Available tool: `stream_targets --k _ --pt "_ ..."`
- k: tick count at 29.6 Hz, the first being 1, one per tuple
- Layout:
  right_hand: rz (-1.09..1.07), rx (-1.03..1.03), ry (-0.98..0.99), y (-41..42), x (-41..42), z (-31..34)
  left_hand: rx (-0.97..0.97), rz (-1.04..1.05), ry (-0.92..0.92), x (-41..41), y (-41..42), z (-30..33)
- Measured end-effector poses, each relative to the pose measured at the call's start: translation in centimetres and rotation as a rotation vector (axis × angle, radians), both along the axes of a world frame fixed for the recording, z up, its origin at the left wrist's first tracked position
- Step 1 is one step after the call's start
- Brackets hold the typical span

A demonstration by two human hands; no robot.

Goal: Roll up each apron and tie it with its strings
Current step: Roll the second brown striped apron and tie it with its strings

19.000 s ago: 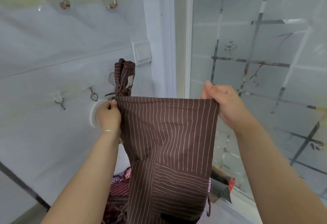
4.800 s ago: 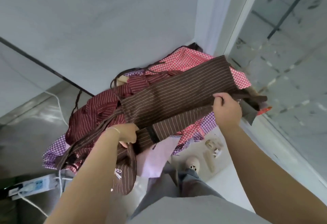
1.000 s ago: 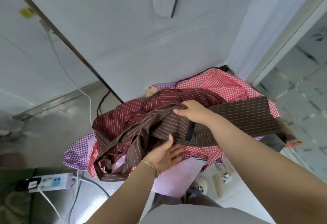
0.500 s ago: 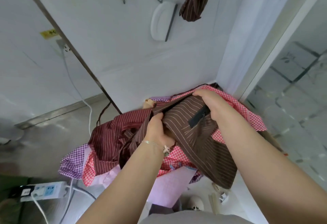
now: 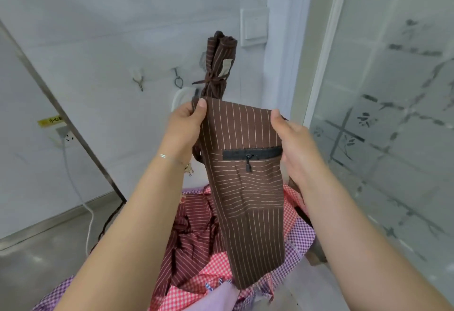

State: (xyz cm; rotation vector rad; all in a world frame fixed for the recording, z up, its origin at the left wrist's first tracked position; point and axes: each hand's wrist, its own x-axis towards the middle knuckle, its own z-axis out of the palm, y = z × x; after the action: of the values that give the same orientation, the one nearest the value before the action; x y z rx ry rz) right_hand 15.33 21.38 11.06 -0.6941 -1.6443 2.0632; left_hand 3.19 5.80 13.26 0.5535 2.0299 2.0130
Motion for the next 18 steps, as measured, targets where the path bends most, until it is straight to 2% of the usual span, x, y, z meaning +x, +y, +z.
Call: stream_targets --k 3,6,9,12,15,18 --pt "0.093 -0.097 0.179 0.8 1.6 2.1 0.064 -0.097 0.06 -0.2 1.6 2.6" --pt "0.215 -0.258 0.29 1.1 2.3 3.5 0.01 -0.161 0.179 -0.7 2.5 4.8" --pt "0.251 -0.443 0.167 2.2 2.3 2.7 -0.262 -0.15 0.301 -1.8 4.0 5.5" --pt "0.215 -0.568 0.05 2.8 1.8 1.3 -0.409 -0.195 0.141 -3.0 6.0 4.1" --pt "0.043 -0.486 0.061 3.6 0.9 0.9 -0.292 -0.306 -0.031 -3.7 8.1 2.6" --pt "-0.17 -0.135 0.101 4.7 0.7 1.7 -0.049 -0.352 -0.114 -3.8 9.4 2.3"
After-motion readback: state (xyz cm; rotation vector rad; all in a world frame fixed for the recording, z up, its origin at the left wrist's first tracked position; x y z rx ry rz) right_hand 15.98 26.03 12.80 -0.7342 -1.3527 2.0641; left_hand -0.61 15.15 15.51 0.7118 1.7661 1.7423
